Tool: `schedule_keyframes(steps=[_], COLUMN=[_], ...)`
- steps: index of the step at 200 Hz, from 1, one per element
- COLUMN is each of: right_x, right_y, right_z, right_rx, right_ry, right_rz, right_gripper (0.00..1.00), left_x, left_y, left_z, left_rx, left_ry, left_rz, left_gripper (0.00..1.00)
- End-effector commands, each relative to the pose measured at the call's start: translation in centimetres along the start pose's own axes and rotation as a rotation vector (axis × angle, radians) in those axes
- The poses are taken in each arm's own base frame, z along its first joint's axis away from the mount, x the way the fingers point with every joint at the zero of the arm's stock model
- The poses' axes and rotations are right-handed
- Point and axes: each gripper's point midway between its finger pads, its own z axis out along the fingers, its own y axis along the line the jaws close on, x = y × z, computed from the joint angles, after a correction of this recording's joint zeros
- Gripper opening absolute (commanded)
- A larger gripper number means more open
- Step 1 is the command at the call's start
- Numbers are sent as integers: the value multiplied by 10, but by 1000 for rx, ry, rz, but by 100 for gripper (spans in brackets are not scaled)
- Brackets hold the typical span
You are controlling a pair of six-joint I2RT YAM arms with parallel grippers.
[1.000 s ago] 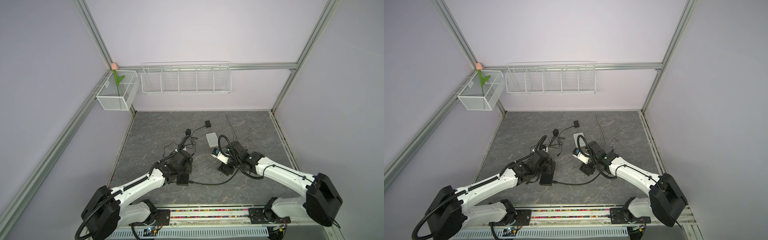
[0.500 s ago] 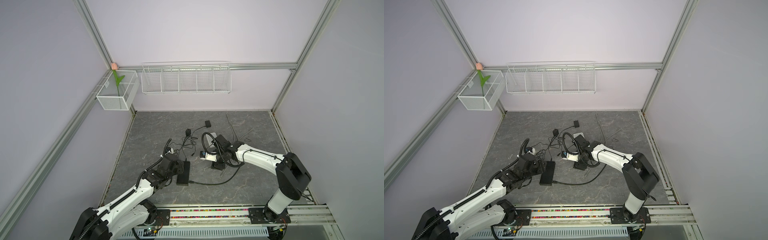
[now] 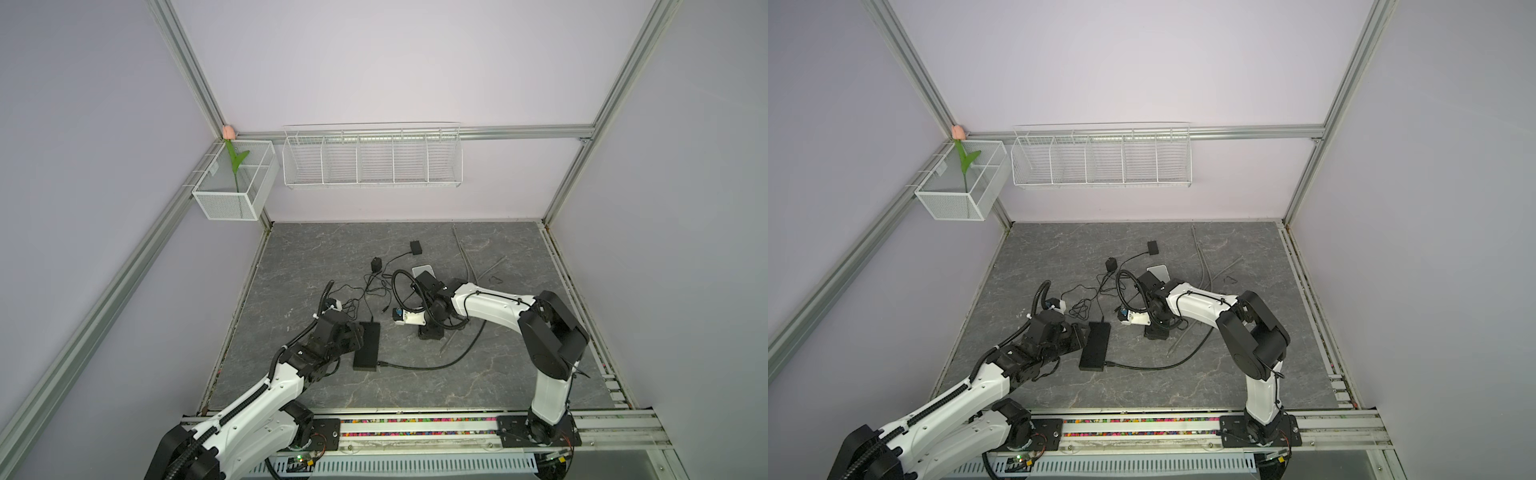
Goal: Insert the plug into the switch port
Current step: 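Lower the right gripper and grasp a grey ethernet plug near the switch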
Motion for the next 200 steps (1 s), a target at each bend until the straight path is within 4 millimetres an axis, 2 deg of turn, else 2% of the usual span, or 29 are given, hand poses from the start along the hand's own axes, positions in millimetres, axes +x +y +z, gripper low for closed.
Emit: schedule_keyframes(steps=[1,24,80,107,149,200], right_x=[-4,-3,5,3,-2,-18], right_y=[-1,0,18,24,35,38], right_z=[4,10,17,23,27,14], right_rx=[-14,-40,-113,-108,-135,-111], right_ry=[10,29,61,69,76,-26], right_rz=[-39,-42,-28,-7,74,220], right_gripper=[55,46,39,24,14,12], left_x=[-3,-2,-4,-1,6,12], left_y=[-1,0,2,2,7,10], left_z=[-2,-2,-4,3,12,17], left_rx=[11,10,5,10,-9,-15], left_ry=[-12,-11,-22,-3,24,44], left_rz=[-18,-18,-22,-27,-29,-20], left_gripper=[48,47,47,47,46,46])
